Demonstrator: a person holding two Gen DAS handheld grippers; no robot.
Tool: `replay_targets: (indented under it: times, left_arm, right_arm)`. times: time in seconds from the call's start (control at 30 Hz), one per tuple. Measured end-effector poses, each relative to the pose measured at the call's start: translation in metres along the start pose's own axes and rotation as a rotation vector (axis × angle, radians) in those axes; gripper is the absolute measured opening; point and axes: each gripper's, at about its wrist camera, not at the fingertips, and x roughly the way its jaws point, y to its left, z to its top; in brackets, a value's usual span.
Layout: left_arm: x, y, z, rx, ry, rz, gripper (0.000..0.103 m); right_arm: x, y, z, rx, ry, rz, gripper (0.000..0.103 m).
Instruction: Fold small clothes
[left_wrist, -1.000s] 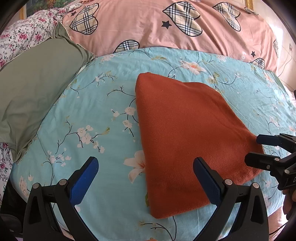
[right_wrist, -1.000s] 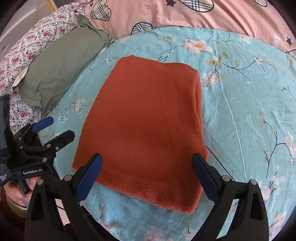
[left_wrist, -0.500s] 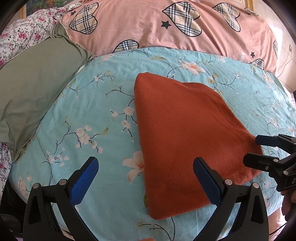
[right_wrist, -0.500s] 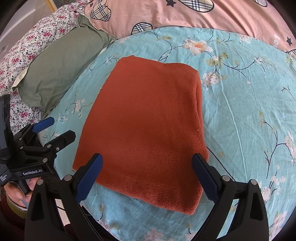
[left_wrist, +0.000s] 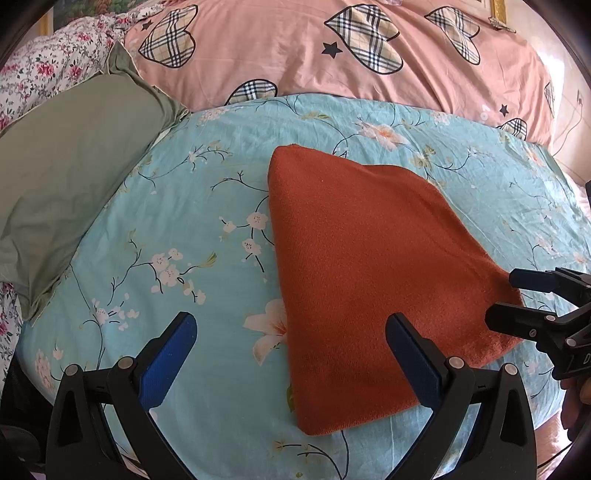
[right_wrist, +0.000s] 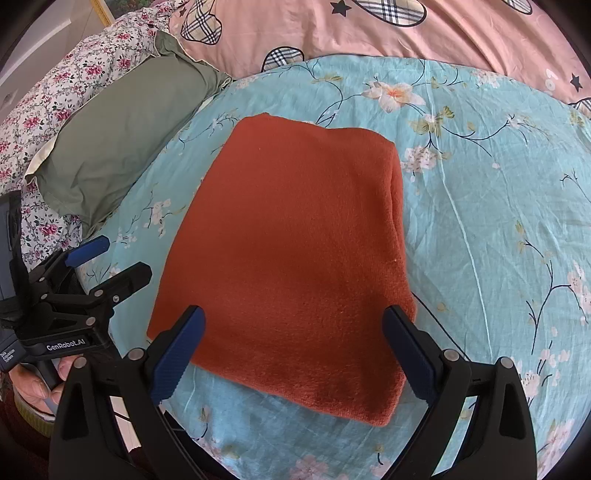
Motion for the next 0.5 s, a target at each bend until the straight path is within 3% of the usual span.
replay_targets:
  times: [0.5]
  left_arm:
    - [0.0011,0.0008,0.0002,0.0,0.009,-0.008,0.102]
  right_arm:
    - [0.0013,0.0029,-0.0012,0.0,0.001,-0.002,0.097]
